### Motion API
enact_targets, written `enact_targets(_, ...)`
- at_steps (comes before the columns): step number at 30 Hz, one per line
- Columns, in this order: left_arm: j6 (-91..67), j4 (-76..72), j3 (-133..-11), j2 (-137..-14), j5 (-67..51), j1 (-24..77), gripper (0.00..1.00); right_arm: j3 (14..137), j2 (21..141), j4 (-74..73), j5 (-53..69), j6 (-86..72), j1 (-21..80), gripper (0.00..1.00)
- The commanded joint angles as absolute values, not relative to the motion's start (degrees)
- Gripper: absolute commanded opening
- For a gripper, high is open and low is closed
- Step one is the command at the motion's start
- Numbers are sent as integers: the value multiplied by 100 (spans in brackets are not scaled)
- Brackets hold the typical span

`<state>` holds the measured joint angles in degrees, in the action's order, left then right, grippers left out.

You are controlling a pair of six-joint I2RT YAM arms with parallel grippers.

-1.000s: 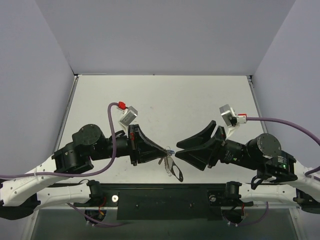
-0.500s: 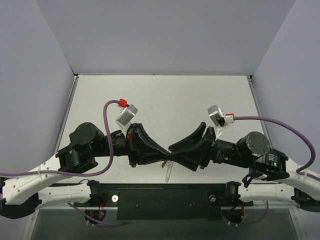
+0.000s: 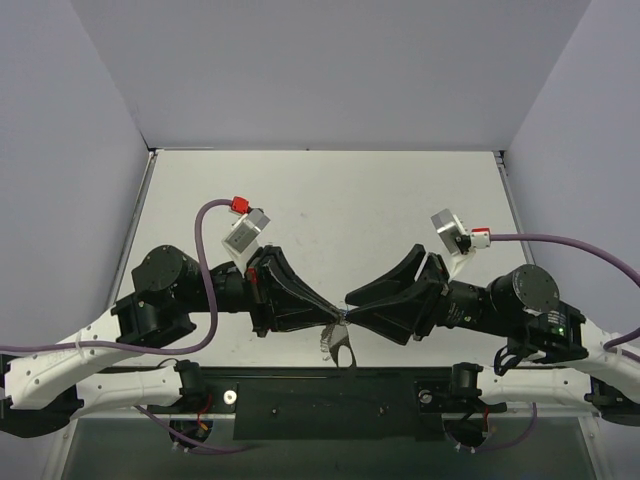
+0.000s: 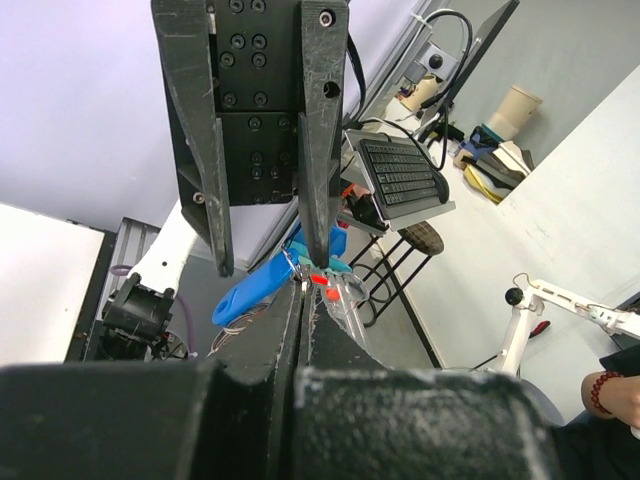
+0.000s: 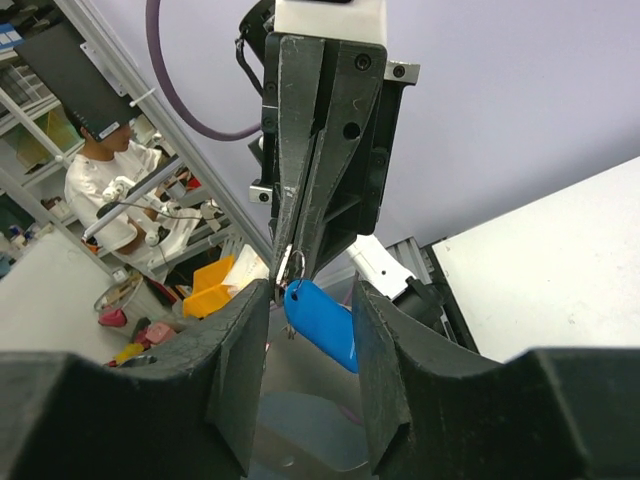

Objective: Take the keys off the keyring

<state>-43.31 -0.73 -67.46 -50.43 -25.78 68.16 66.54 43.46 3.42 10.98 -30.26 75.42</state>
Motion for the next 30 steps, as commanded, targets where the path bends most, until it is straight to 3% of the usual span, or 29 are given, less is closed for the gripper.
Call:
enact_targets(1,-4377,-598,-7075,-5045,-2681,6812,0,6820,4482,800,1345,-3102,7541,34)
enact_targets(6,-4368,-589,-7093,-5062,-2681,6812,0,6820,4526,817,1388,-3111,7541,27)
enact_targets(11,-4368,-598,-7093,-5080,-2654,6812,0,6838,4544,844,1433,-3103,7532,3)
enact_targets(13,-4368,-571,-7093,-5063,-2619,6812,0,6829,4535,835,1433,-3103,7532,0)
enact_targets(21,-4062,330,-7391,-5089,-2435,6812,0,6855,4526,791,1564,-3085,7532,0)
enact_targets(30,-3604,2072,-8217,-5396,-2583,6803,0,7575,4807,-738,1582,-2602,7698,0)
